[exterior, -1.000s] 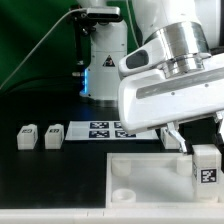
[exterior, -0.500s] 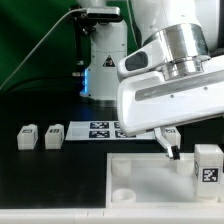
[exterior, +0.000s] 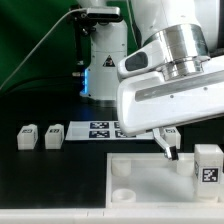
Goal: Assemble one leg
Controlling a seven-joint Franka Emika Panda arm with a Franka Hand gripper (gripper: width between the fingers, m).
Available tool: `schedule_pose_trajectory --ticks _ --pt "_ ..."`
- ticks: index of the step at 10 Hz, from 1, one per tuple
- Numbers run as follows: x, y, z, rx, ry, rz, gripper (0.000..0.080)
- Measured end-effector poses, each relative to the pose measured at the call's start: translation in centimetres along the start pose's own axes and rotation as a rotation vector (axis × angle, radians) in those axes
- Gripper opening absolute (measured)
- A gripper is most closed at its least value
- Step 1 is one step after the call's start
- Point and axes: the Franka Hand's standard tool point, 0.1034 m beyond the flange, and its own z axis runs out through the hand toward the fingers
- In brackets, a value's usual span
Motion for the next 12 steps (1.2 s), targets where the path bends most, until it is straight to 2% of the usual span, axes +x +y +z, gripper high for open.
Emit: schedule_pose_trajectory --ticks 4,5,6,7,8,9,11,12 --pt "-0.2 -0.1 0.1 0.002 -0.018 0.031 0.0649" --pt "-0.1 -1.3 -0.1 0.01 -0.079 0.181 0.0649" --pt "0.5 -2.6 -0.3 0.013 -0.088 0.253 0.0649" --pt "0.2 -3.4 0.1 0.016 -0.145 0.272 0.0649" --pt "-0.3 -3.0 0.5 0.022 -0.251 0.257 0.0649" --pt "-0.3 -1.8 0.7 0.028 -0.317 0.253 0.0649" --pt "-1.0 -0.8 0.3 0.076 -0.532 0.261 0.0649" --pt "-0.5 -0.5 0.5 0.078 -0.538 0.267 0.0649"
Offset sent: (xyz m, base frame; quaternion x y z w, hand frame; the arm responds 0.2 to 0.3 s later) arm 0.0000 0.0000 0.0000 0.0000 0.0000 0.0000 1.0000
